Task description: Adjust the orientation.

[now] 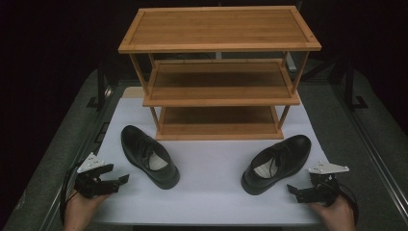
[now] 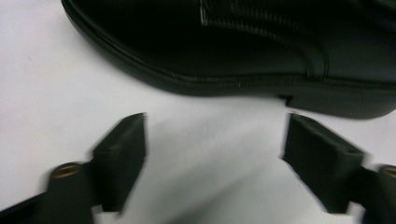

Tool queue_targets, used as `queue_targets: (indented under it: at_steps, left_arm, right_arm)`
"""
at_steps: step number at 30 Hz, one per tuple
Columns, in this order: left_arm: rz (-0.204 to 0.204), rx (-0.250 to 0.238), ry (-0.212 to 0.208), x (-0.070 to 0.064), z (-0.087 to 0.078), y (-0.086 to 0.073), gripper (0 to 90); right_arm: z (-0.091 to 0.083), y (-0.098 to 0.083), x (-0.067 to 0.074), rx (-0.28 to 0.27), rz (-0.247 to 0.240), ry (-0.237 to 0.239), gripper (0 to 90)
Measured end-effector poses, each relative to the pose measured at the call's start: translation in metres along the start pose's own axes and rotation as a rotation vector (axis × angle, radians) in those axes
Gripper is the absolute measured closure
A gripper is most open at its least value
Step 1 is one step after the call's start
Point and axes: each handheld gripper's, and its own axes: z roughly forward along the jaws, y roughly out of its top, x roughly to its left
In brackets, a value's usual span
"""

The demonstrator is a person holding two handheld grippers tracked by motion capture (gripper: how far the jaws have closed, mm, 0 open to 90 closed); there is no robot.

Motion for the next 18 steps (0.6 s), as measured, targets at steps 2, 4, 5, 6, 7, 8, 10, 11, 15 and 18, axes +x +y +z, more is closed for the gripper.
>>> queue_targets:
  at_steps: [2, 4, 5, 6, 7, 8, 10, 11, 15, 18]
  left_arm:
    - [0.003, -0.003, -0.006, 0.003, -0.002, 0.005, 32.2]
    - [0.002, -0.007, -0.001, 0.007, -0.003, 0.01, 36.7]
    - [0.006, -0.002, -0.003, 0.009, -0.003, 0.012, 39.7]
    - [0.005, -0.004, 0.001, 0.01, -0.003, 0.014, 43.9]
    - [0.004, -0.004, 0.001, 0.012, -0.003, 0.016, 47.4]
    - [0.004, -0.004, 0.001, 0.012, -0.003, 0.016, 51.0]
    - [0.003, 0.004, 0.0, 0.017, -0.001, 0.024, 58.2]
    - [0.007, 0.006, -0.001, 0.02, -0.001, 0.027, 63.4]
    - [-0.005, 0.002, 0.008, 0.028, 0.004, 0.04, 82.1]
    - [-0.012, 0.002, 0.014, 0.035, 0.009, 0.05, 90.0]
  right_arm:
    - [0.0, 0.0, 0.0, -0.001, -0.001, 0.0, 0.0]
    - [0.0, 0.0, 0.0, -0.002, -0.002, 0.0, 0.0]
    - [0.0, 0.0, 0.0, -0.002, -0.002, 0.0, 0.0]
    - [0.0, 0.0, 0.0, -0.002, -0.002, 0.0, 0.0]
    - [0.0, 0.0, 0.0, -0.001, -0.002, 0.0, 0.0]
    - [0.0, 0.0, 0.0, -0.001, -0.002, 0.0, 0.0]
    - [0.0, 0.0, 0.0, -0.001, -0.002, 0.0, 0.0]
    - [0.0, 0.0, 0.0, -0.001, -0.002, 0.0, 0.0]
    - [0.0, 0.0, 0.0, -0.001, 0.0, 0.001, 0.0]
    - [0.0, 0.0, 0.0, -0.001, -0.003, 0.001, 0.0]
